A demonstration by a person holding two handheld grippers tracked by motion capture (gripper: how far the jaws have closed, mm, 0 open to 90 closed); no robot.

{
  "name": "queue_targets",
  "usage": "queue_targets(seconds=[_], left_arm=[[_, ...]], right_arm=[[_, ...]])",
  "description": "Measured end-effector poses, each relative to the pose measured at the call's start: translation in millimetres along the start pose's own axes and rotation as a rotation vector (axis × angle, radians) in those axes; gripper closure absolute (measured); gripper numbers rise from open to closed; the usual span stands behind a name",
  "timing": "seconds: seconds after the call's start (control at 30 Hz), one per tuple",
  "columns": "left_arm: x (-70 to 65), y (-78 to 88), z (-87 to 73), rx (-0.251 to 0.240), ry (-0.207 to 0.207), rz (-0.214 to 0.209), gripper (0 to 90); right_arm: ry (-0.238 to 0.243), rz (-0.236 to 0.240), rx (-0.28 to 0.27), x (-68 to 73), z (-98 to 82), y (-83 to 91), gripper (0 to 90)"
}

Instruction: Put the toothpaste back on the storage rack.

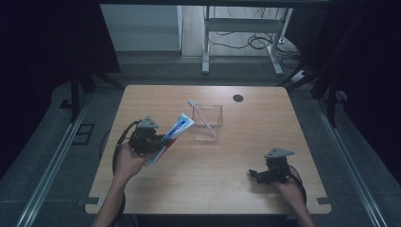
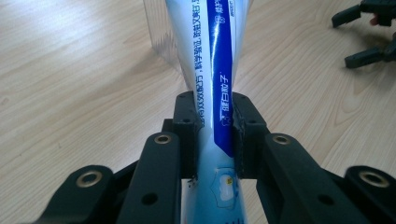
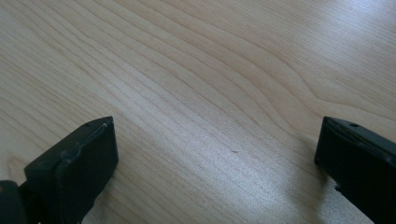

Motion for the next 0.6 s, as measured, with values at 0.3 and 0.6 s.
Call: queue_targets(seconds=[0.3, 0.6], left_arm=[[-0.4, -1.1, 13.6, -0.031, -0.009, 0.008, 74.8], [-4.2, -7.1, 28.6, -0.057, -0.028, 0.009, 74.8]], right_arm=[[0.001, 0.0, 0.0, -0.1, 0.0, 0.0, 0.0], [0.001, 0.002, 0.003, -0.1, -0.1, 0.2, 0.0]])
Point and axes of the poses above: each handheld gripper's, and its own axes: y roughly backward along the jaws, z roughly out of its top, x roughly to its left, the point moved 6 cm from there along -y, roughly forward along the jaws, and after that the axes turned 3 degrees about y, right-handed, at the moved point
